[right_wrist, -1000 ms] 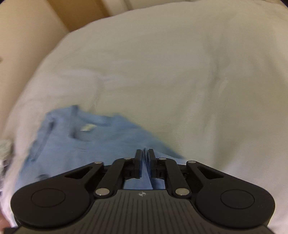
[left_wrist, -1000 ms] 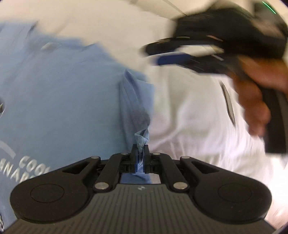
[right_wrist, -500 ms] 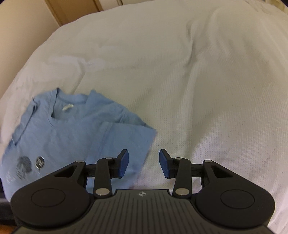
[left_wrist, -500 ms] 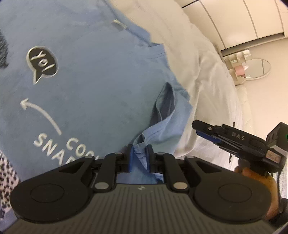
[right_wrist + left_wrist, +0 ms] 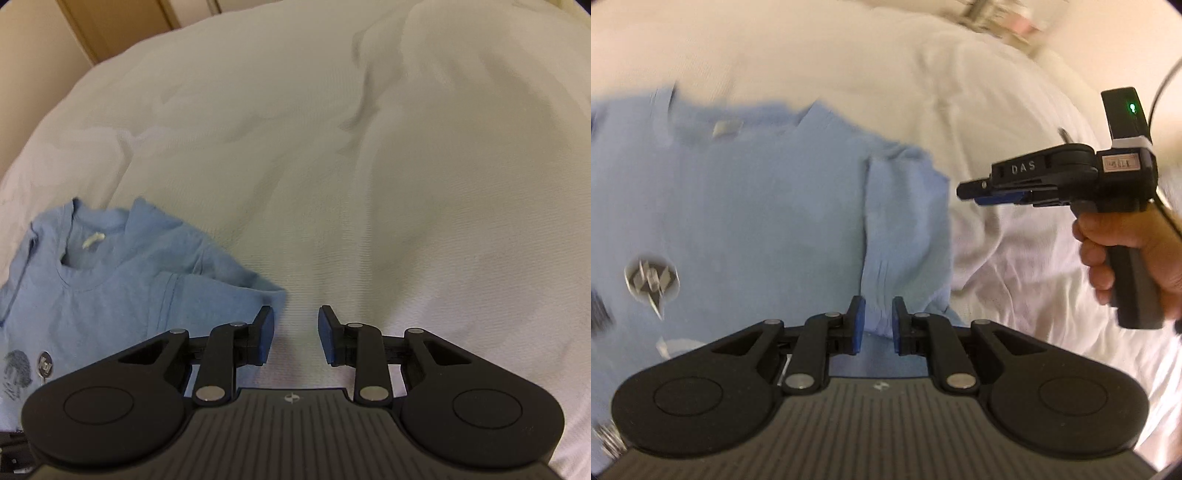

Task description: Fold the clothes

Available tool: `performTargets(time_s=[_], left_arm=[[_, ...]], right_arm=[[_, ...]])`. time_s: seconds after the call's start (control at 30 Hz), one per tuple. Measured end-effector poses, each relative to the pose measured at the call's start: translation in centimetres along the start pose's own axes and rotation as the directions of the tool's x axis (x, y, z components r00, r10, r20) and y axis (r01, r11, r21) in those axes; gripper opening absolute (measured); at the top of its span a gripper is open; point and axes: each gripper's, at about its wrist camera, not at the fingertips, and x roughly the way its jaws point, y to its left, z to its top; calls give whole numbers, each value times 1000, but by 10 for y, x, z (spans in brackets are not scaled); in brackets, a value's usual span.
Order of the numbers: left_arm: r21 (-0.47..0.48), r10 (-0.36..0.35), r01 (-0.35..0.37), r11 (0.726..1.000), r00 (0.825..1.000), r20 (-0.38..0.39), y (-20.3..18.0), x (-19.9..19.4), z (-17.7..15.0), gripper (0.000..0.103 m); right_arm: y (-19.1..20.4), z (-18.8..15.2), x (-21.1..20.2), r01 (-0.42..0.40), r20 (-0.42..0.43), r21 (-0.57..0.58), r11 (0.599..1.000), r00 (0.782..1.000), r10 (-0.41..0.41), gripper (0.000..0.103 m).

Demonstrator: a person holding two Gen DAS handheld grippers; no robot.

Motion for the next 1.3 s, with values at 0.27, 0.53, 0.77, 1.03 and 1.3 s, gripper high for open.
performTargets(time_s=[0.27, 0.53, 0.77, 1.03, 1.3], left_arm=[[131, -15, 13, 991, 1000, 13, 3, 13, 16, 13], [267, -74, 79, 961, 997, -29, -7, 42, 39, 13], [382, -119, 142, 913, 989, -83, -38, 35, 16, 13], [381, -117, 163, 910, 983, -142, -60, 49, -27, 21], [268, -166, 195, 943, 978, -129, -53, 53, -27, 23]], right_arm=[[7, -54, -25, -163, -70, 128, 978, 983, 173, 43], [17, -93, -11, -147, -175, 81, 986, 972, 159, 23], [1, -85, -30, -146, -79, 138, 980, 984, 158, 26], [-13, -40, -5, -180, 43, 155, 971, 984, 176, 36], [-28, -6, 23, -188, 86, 199, 962, 981, 174, 1]])
